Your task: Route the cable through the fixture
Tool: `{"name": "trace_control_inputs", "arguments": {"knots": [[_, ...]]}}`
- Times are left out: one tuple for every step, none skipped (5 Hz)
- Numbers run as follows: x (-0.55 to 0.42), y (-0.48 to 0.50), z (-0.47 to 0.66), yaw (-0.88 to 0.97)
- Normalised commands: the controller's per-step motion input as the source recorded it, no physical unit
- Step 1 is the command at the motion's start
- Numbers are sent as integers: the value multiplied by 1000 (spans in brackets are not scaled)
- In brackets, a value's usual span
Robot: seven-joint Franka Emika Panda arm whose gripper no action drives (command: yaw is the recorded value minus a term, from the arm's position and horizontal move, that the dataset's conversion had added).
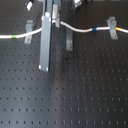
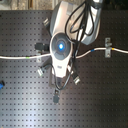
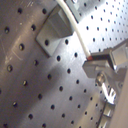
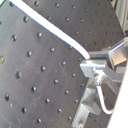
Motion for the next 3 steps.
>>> {"name": "trace_control_inputs", "arguments": {"knots": [[-40,406,253,-168],[15,149,186,-191],[-1,-15,241,-297]]}}
